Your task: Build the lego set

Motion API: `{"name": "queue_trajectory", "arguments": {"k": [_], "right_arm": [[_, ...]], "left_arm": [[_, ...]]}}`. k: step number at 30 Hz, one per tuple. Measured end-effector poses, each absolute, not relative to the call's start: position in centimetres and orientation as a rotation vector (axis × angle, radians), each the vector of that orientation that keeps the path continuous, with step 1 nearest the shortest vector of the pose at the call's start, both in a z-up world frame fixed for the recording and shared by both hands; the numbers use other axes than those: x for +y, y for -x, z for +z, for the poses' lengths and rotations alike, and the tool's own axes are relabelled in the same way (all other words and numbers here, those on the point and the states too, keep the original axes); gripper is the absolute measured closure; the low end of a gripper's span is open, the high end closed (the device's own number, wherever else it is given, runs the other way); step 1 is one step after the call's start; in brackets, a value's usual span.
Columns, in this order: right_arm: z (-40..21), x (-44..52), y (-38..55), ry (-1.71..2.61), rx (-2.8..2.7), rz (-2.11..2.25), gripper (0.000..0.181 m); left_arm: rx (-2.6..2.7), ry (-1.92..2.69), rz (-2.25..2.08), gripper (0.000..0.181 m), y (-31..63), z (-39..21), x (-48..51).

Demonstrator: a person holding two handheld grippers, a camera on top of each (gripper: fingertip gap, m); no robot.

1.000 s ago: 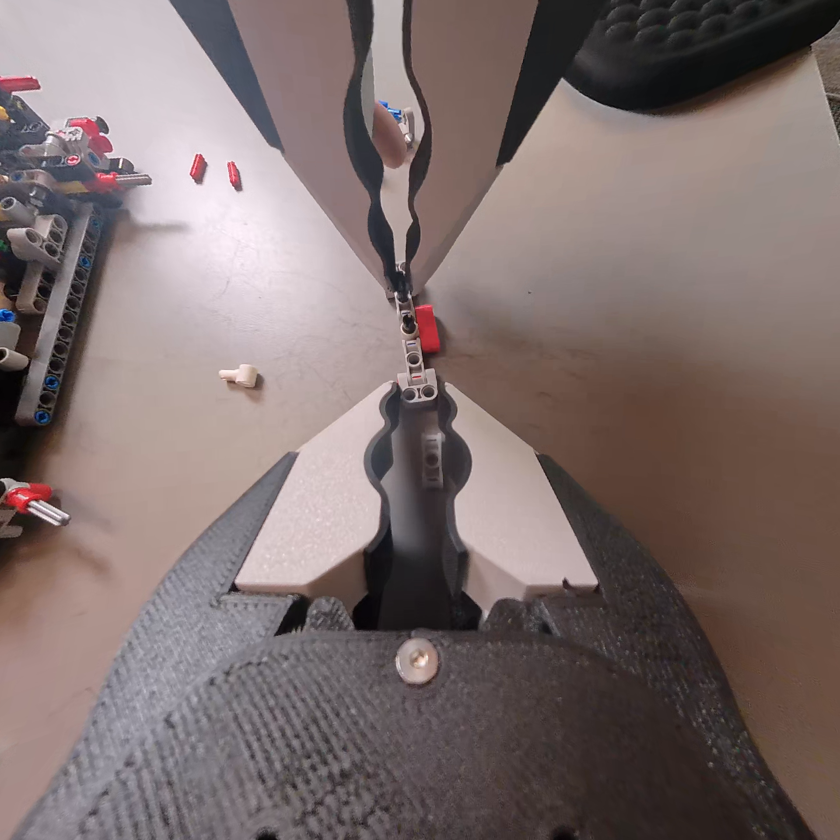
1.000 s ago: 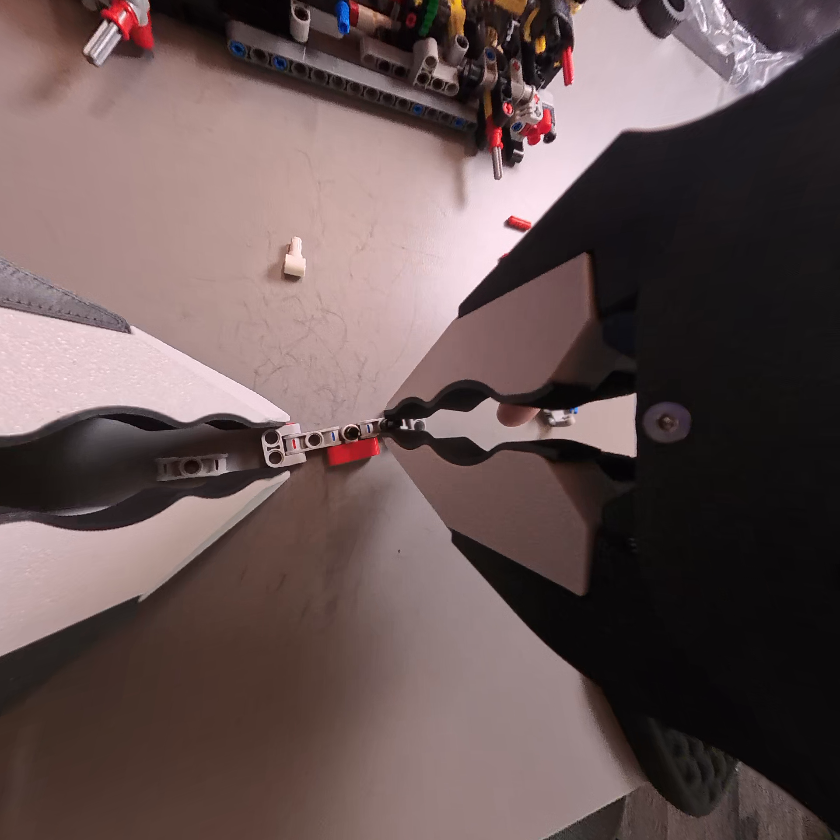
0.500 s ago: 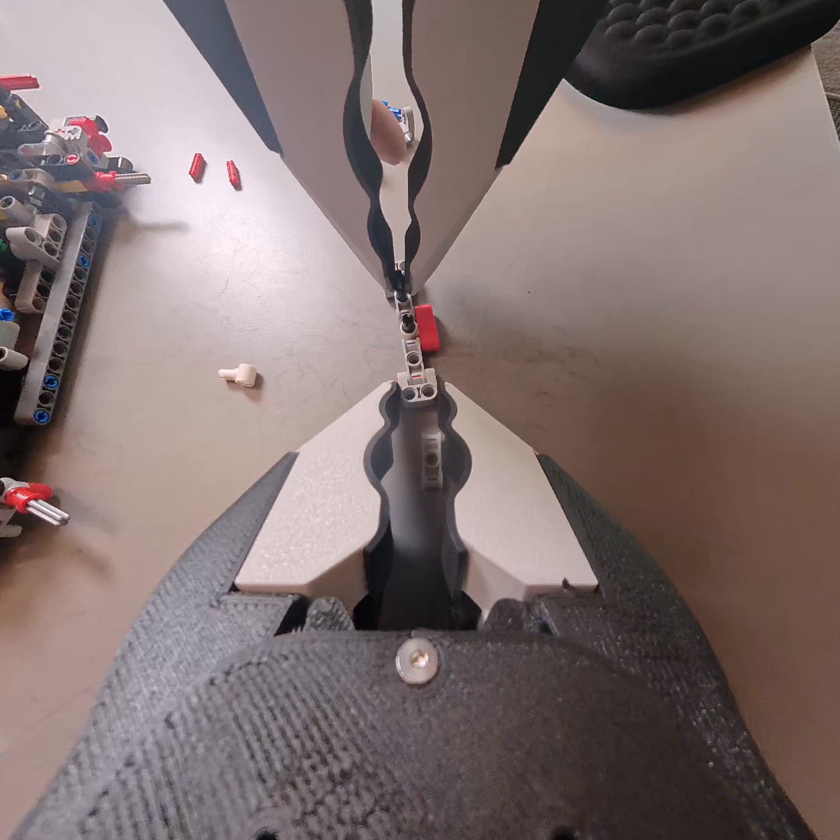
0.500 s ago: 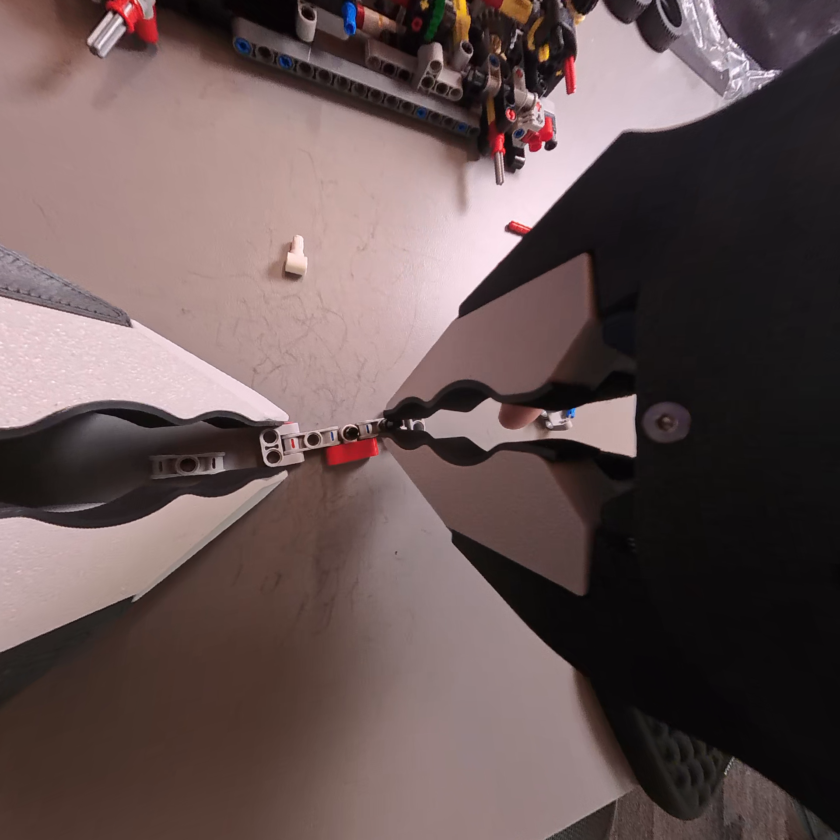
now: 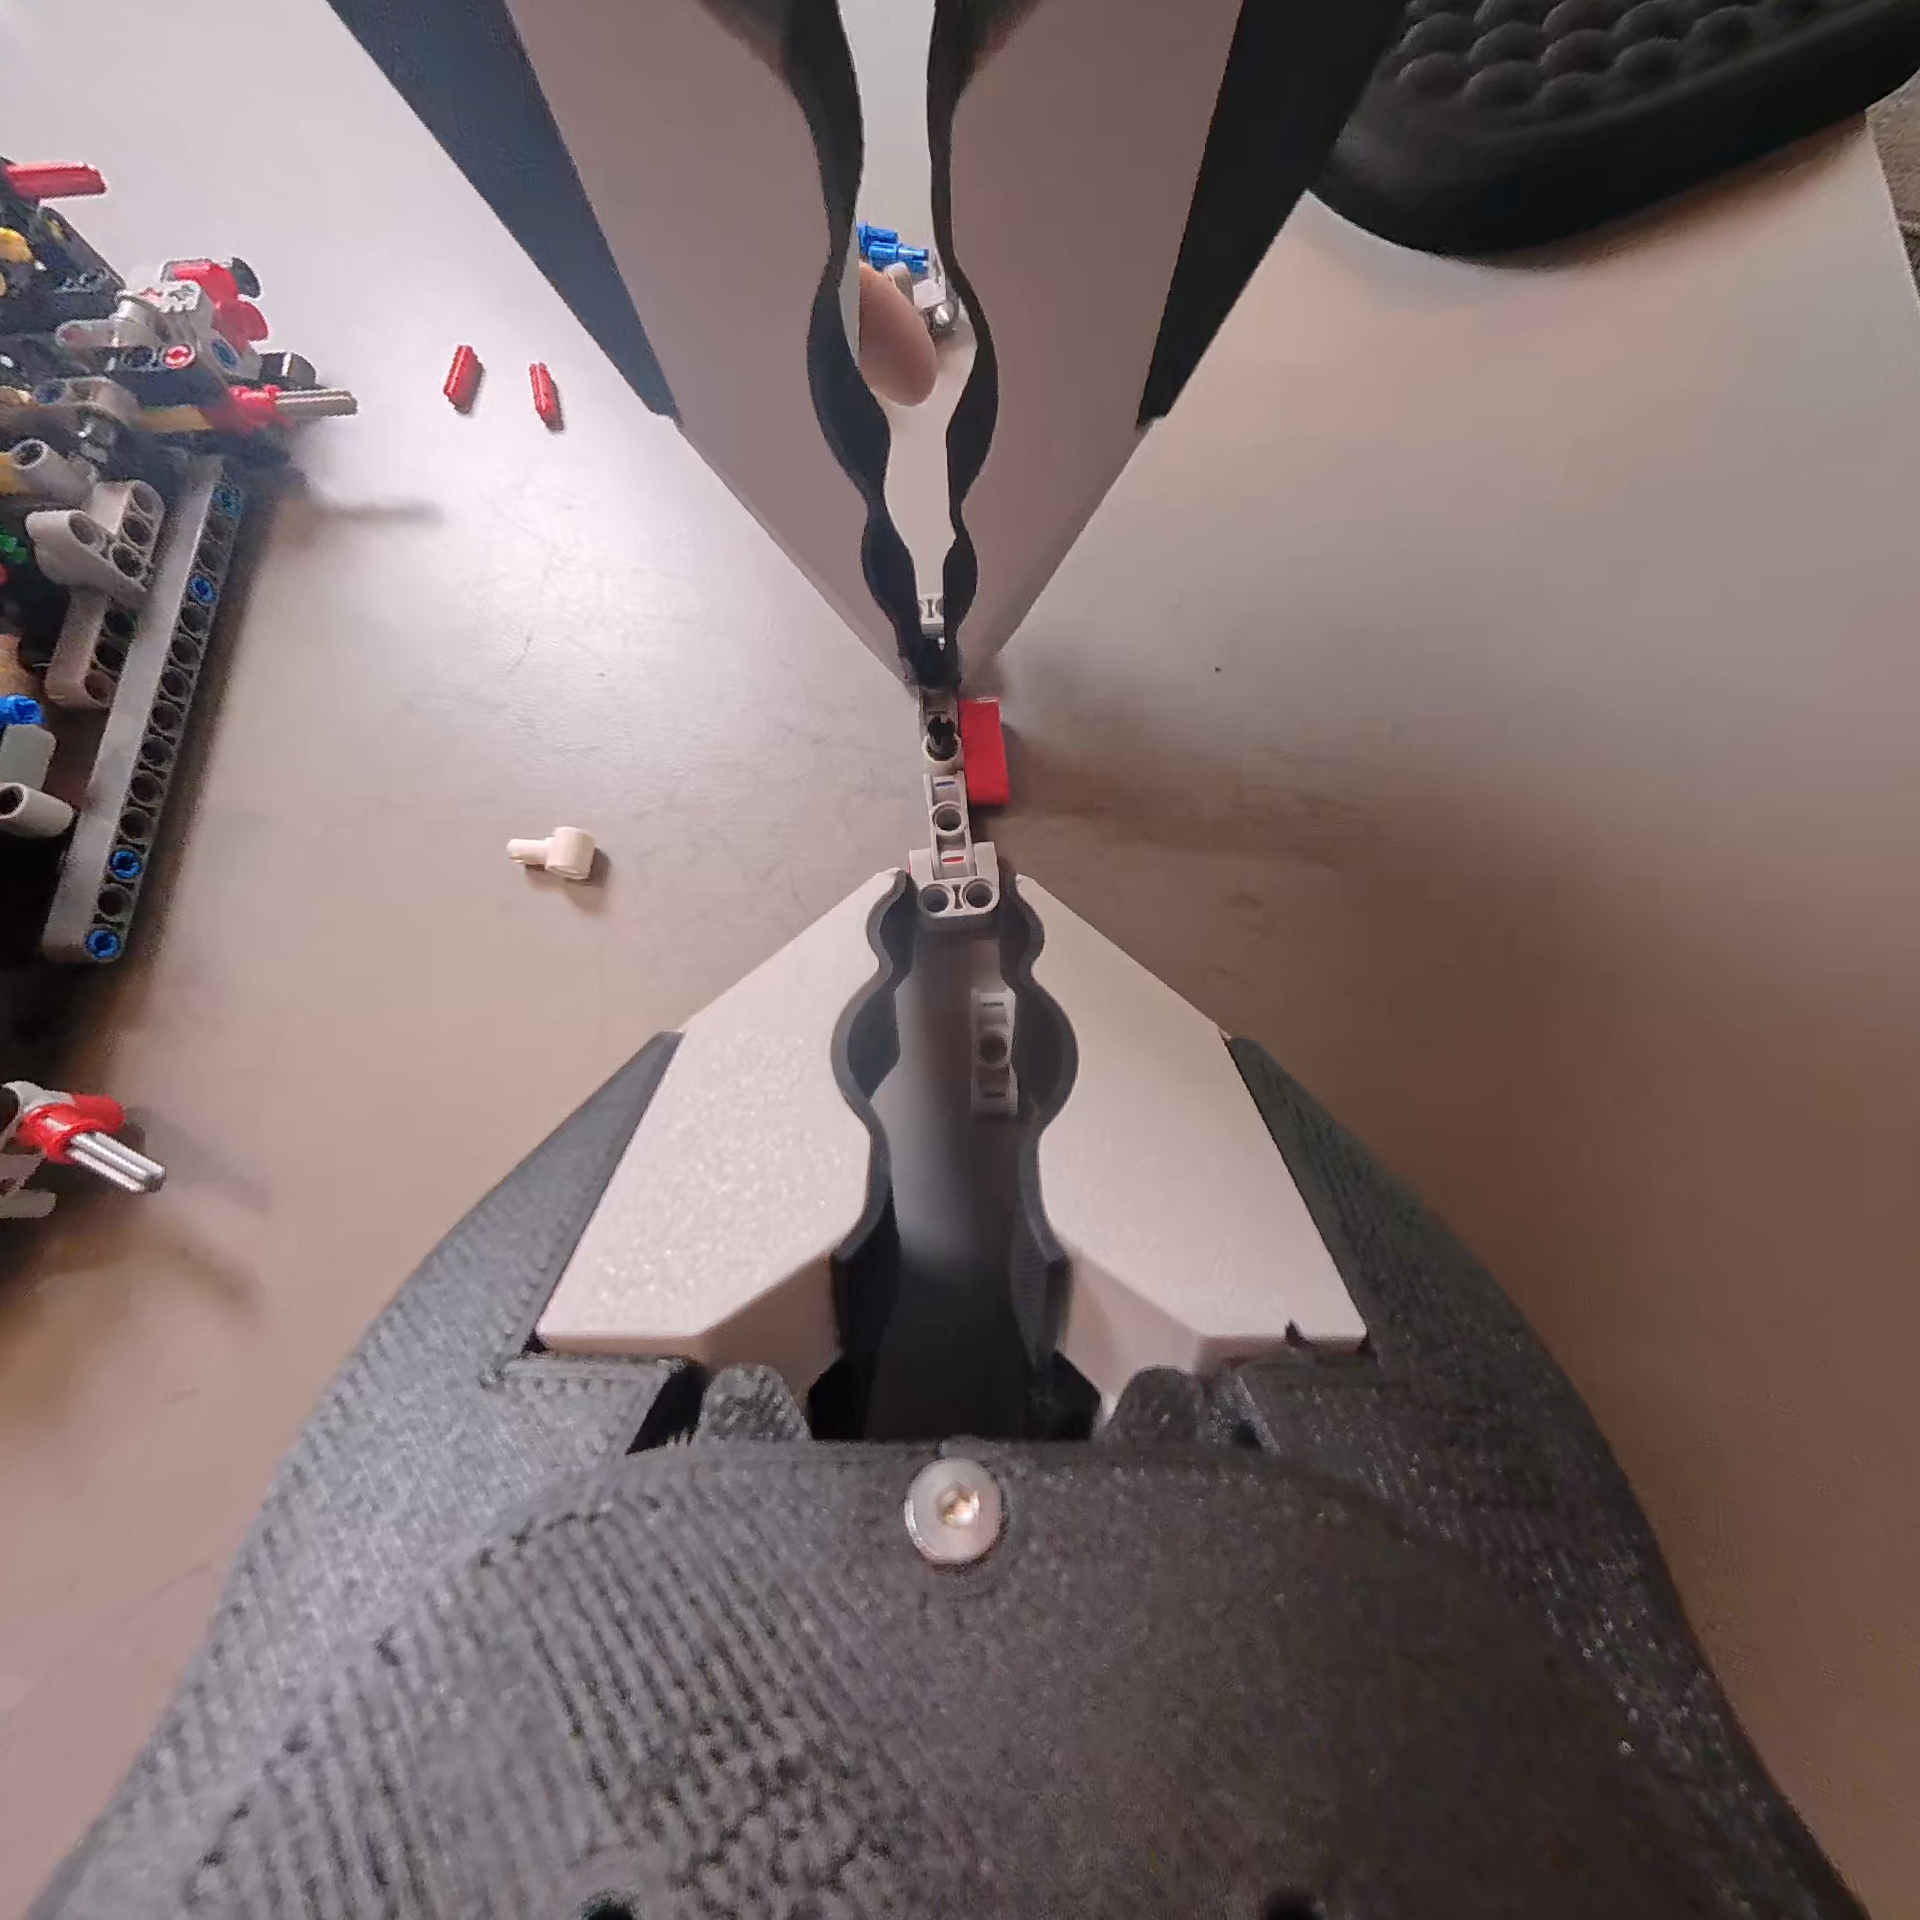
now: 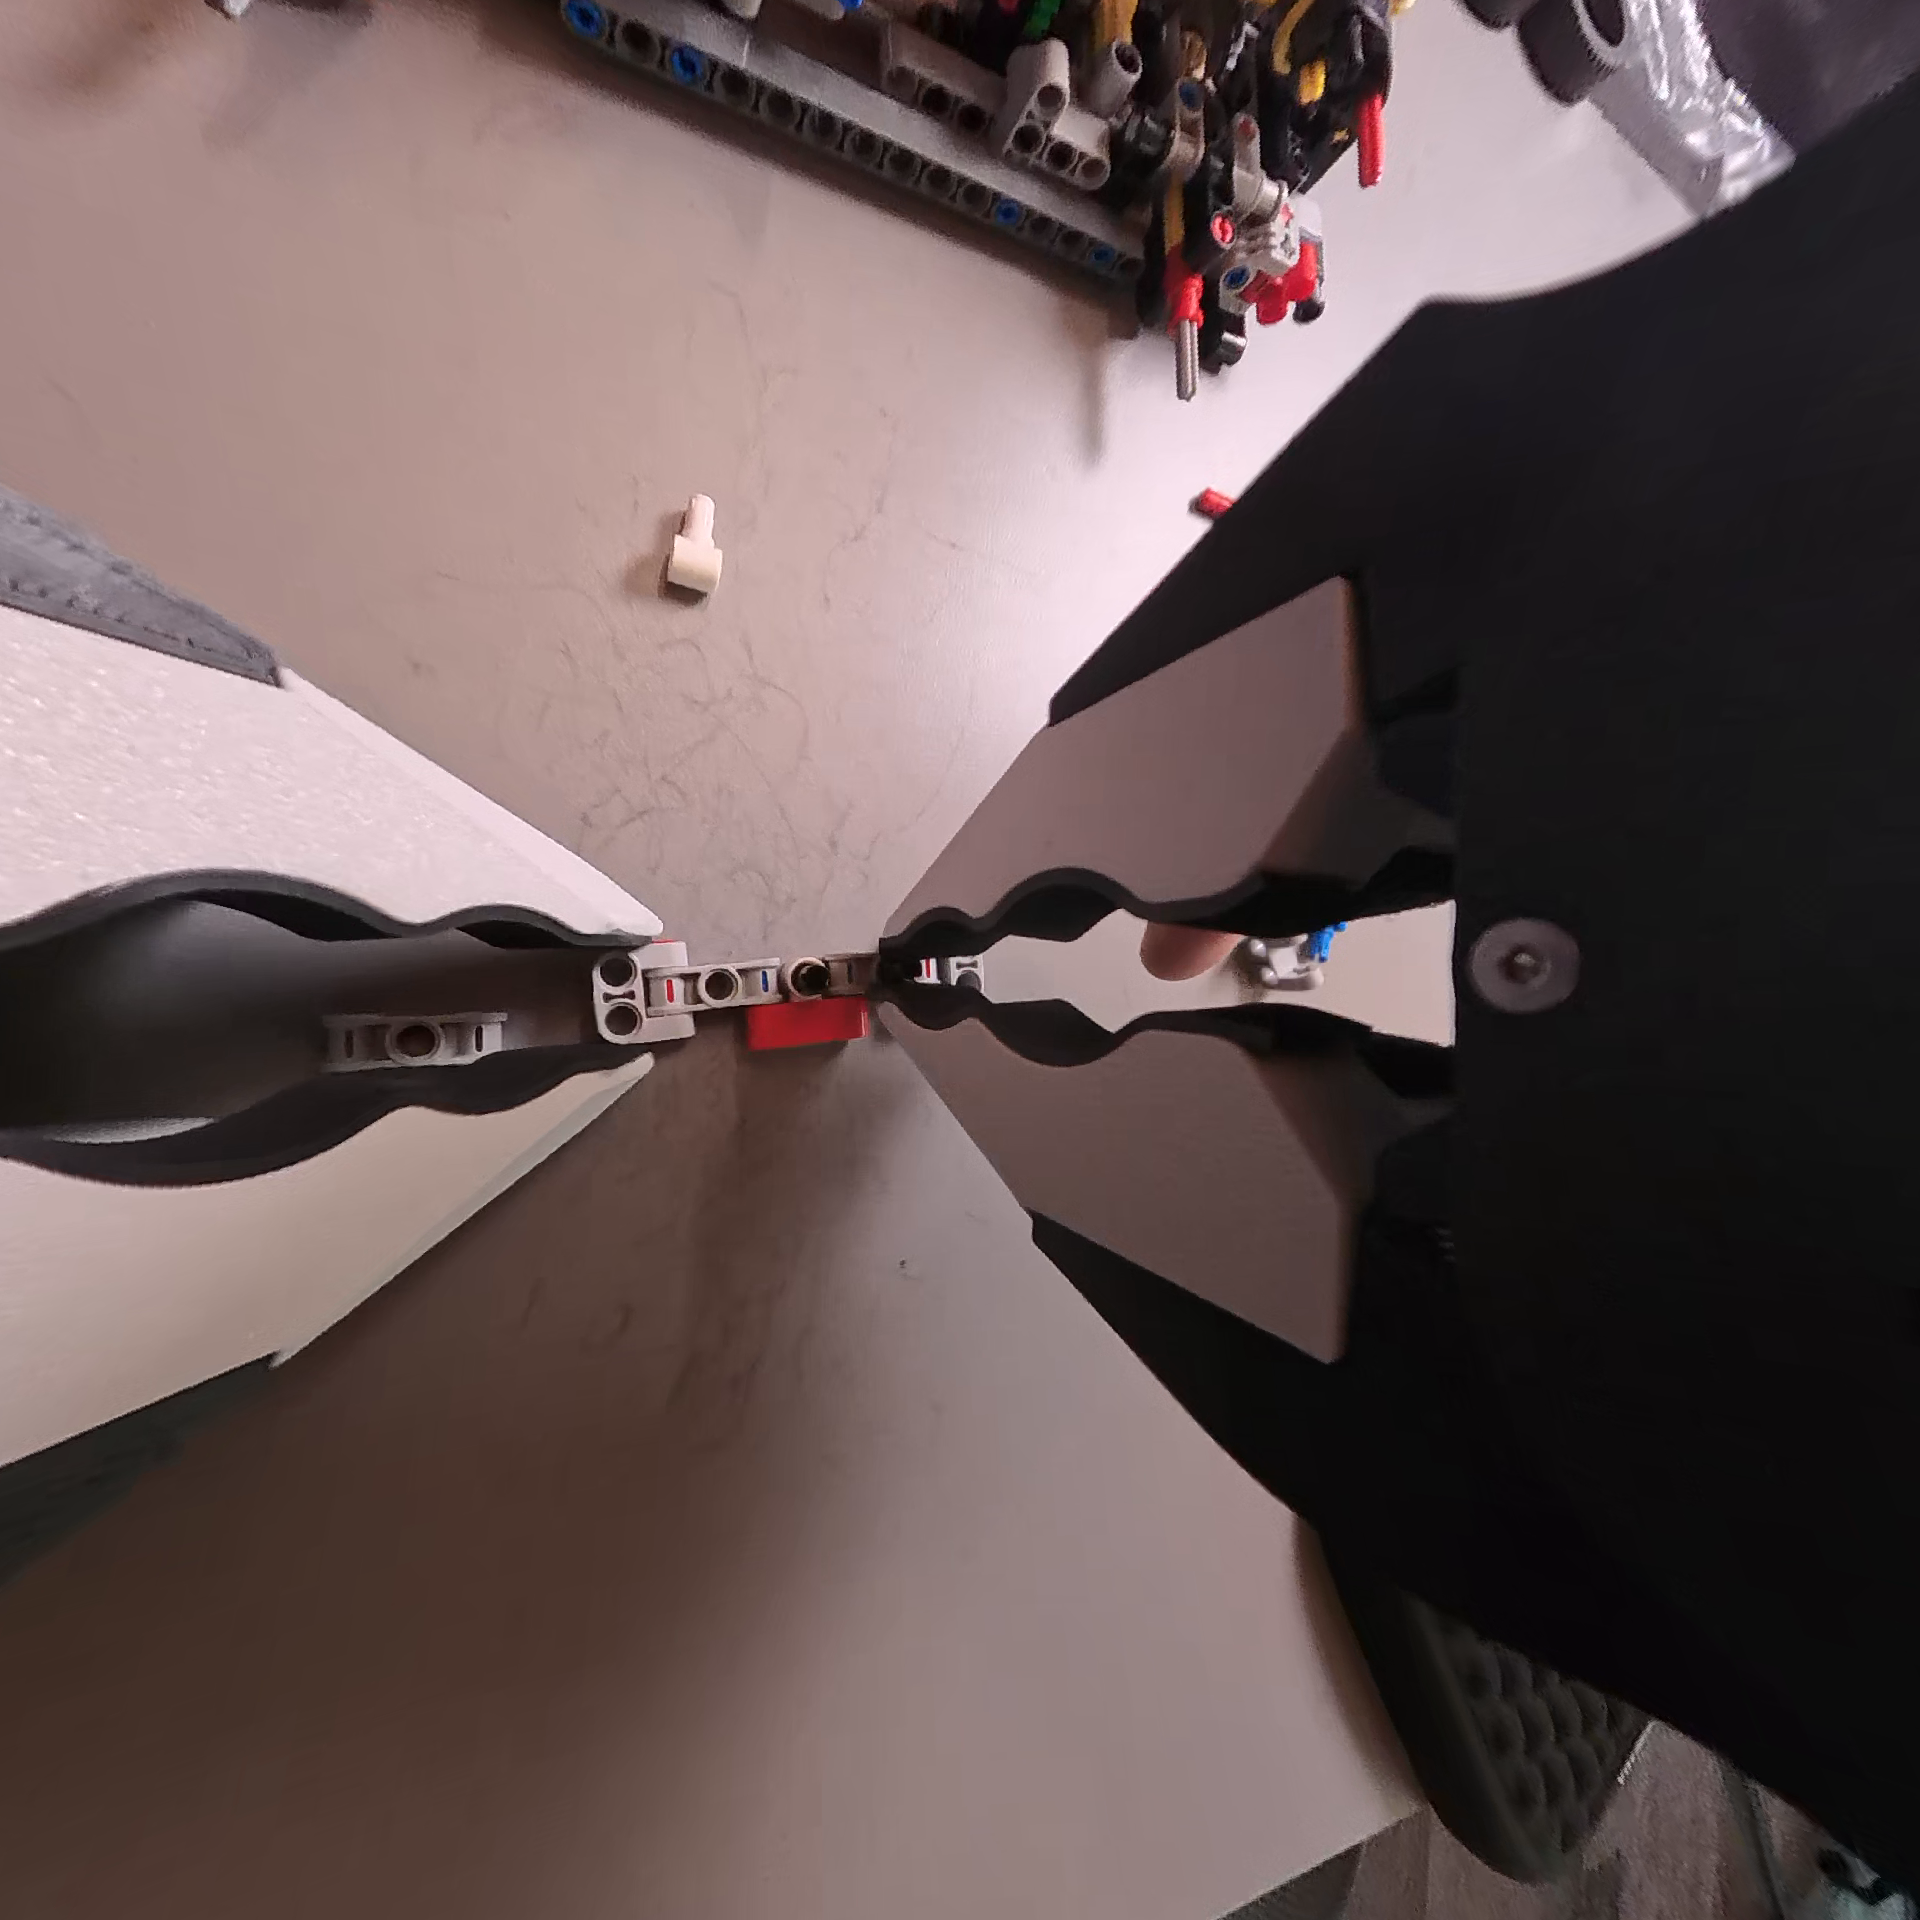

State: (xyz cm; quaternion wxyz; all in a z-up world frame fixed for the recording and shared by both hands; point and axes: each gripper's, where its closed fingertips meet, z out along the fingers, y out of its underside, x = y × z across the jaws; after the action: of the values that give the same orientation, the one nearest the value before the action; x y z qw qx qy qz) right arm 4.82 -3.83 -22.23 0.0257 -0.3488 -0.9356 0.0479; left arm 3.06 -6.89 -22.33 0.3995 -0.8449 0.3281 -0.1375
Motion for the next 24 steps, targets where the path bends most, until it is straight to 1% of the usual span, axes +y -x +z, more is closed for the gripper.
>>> {"name": "queue_trajectory", "arguments": {"k": [7, 10, 12, 14, 18, 21, 23, 24], "right_arm": [[-22.4, -3.9, -4.8, 1.097, -2.899, 0.18, 0.178], [-22.2, -3.9, -4.8, 1.039, -2.853, 0.244, 0.178], [-22.0, -4.3, -5.4, 1.036, -2.843, 0.322, 0.164], [-21.8, -4.3, -5.5, 1.056, -2.807, 0.363, 0.16], [-21.5, -4.0, -5.2, 1.084, -2.73, 0.427, 0.162], [-21.3, -3.9, -4.9, 1.094, -2.707, 0.458, 0.169], [-21.4, -4.0, -4.8, 1.093, -2.718, 0.465, 0.171], [-21.5, -4.1, -4.7, 1.095, -2.717, 0.47, 0.175]], "left_arm": [[0.83, 2.138, -0.347, 0.167, -3.1, -22.3, -6.9], [0.827, 2.138, -0.348, 0.167, -3.1, -22.3, -6.9], [0.827, 2.138, -0.347, 0.167, -3.1, -22.3, -6.9], [0.827, 2.139, -0.349, 0.167, -3.1, -22.4, -6.9], [0.827, 2.139, -0.348, 0.167, -3.1, -22.4, -6.9], [0.827, 2.139, -0.348, 0.167, -3.1, -22.4, -6.9], [0.827, 2.139, -0.347, 0.167, -3.1, -22.4, -6.9], [0.828, 2.138, -0.346, 0.167, -3.1, -22.3, -6.9]]}}
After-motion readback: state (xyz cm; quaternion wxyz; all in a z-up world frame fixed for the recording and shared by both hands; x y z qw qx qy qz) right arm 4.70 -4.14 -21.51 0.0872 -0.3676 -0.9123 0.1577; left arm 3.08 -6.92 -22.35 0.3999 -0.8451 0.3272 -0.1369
